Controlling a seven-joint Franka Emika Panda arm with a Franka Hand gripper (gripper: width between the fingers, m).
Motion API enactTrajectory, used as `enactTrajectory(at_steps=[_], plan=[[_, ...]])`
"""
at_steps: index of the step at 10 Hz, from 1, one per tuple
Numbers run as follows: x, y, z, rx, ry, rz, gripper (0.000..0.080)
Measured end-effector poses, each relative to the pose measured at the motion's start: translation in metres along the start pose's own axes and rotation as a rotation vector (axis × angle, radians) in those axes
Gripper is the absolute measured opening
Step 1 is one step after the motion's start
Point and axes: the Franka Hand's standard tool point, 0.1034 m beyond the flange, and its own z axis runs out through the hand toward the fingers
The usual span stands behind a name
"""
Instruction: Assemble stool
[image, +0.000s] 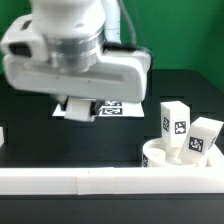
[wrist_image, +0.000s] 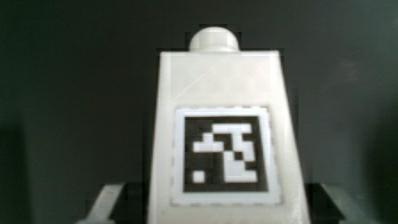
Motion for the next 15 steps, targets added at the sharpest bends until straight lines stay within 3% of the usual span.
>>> enactTrajectory(at_steps=[1,2,5,6,7,11,12,14,15], plan=[[0.006,-0.007,-0.01,0.008,0.129,-0.007,0.0337],[0.002,-0.004,-0.005,0.008,0.184,-0.004,0.0337],[0.014,-0.007,-0.008,-0.007,0.506,-0.008,0.0337],[0.015,-0.027,-0.018,0.007,0.657,-0.007,0.0337],[0.009,-0.043,-0.018,0.016,0.708,-0.021,0.0337],[0.009,-0.049,-0.016,0.015,0.72,-0.029,0.0337],[0.007,-0.065,-0.017,0.036,0.727,-0.011,0.0337],[0.013,-0.105,-0.024,0.054,0.746,-0.038,0.0337],[0.016,-0.111,-0.023,0.052,0.757,-0.05,0.0337]])
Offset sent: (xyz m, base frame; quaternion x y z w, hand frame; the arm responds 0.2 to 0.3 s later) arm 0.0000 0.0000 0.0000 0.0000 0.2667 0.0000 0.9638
